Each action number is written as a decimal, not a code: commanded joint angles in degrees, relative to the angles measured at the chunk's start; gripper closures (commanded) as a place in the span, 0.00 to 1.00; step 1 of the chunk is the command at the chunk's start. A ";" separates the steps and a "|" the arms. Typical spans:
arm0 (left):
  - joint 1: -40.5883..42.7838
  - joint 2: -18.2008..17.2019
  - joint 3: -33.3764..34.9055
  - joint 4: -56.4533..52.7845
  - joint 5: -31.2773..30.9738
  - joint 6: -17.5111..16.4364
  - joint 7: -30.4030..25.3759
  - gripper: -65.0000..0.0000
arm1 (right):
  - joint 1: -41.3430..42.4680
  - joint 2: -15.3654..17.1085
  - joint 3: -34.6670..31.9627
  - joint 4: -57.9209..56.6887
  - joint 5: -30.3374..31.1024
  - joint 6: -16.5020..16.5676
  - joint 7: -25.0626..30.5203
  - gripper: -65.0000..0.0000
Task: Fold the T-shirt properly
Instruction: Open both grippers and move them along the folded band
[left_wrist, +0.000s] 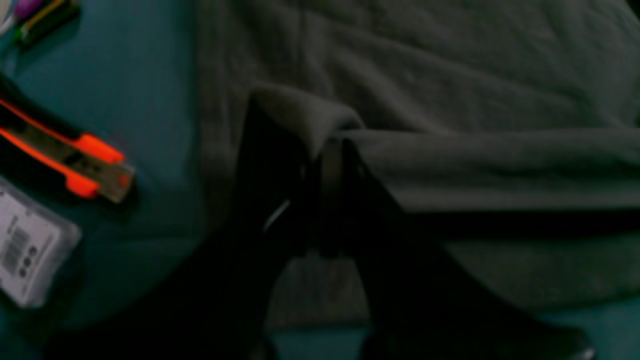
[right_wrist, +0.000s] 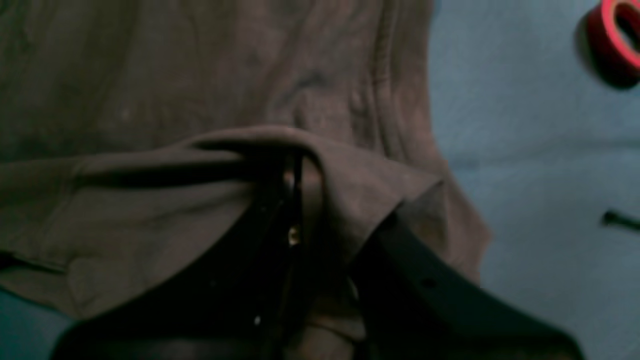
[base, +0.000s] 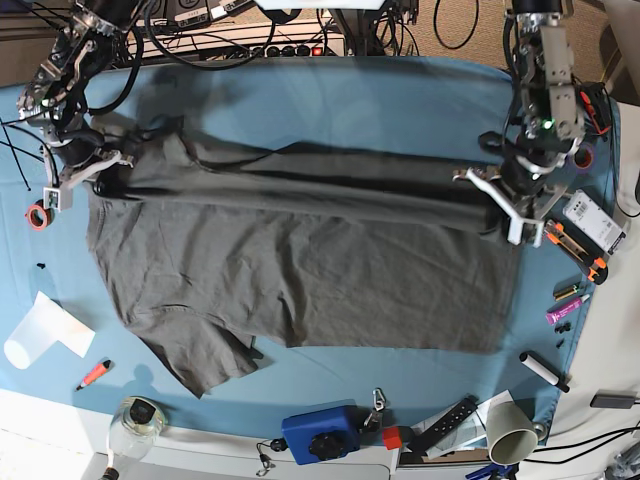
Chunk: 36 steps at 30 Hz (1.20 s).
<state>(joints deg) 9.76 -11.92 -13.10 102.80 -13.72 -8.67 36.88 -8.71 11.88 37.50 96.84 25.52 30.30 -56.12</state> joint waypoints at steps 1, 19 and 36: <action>-1.40 -0.63 -0.13 0.15 0.70 1.97 -1.40 1.00 | 0.66 1.03 0.46 0.90 -0.37 -0.31 2.08 1.00; -10.91 -0.63 -0.13 -8.37 0.61 2.19 -1.38 1.00 | 10.84 1.16 0.42 -10.47 -1.79 0.92 3.54 1.00; -10.88 -0.61 -0.13 -8.48 0.04 2.19 -3.39 1.00 | 11.43 1.14 0.42 -10.51 -2.64 1.01 4.76 1.00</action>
<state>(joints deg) -0.03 -11.92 -12.82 93.45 -14.15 -7.09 35.40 1.76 11.75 37.50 85.38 22.52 31.51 -53.28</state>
